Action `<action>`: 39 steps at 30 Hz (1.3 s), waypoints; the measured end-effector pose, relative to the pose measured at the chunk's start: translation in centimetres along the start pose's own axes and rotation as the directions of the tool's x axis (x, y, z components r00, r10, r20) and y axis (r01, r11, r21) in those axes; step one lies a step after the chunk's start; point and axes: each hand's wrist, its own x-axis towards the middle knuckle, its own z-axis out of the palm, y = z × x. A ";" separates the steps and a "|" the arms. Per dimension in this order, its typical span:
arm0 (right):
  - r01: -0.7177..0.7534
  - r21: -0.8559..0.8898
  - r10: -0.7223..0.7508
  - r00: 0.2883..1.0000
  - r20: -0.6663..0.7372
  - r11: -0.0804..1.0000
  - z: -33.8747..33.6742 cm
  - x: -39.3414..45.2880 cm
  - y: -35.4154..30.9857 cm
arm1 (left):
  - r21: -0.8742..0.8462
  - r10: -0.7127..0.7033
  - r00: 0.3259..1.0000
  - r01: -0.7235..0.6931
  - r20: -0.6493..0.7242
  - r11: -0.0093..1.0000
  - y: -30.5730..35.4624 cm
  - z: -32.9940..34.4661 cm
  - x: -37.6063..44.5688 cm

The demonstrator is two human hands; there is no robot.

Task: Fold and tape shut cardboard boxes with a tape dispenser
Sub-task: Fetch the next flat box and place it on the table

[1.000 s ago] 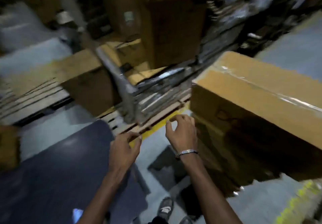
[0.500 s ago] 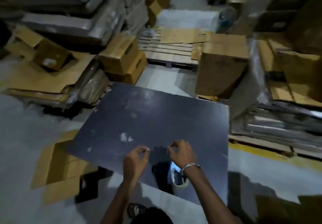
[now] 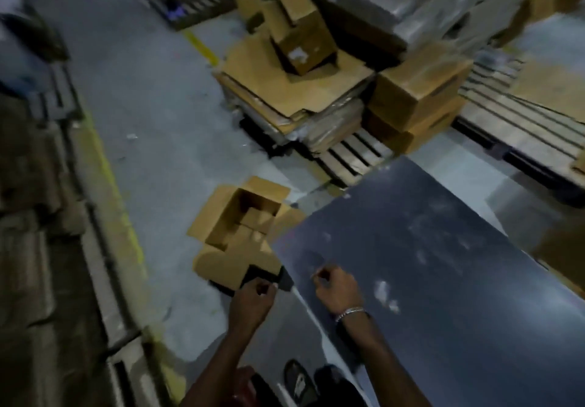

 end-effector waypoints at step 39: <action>-0.575 0.070 0.579 0.812 -0.073 0.815 51.8 67.9 4.4 | 0.421 -0.036 0.999 0.046 -0.031 0.906 -44.2 4.5 74.8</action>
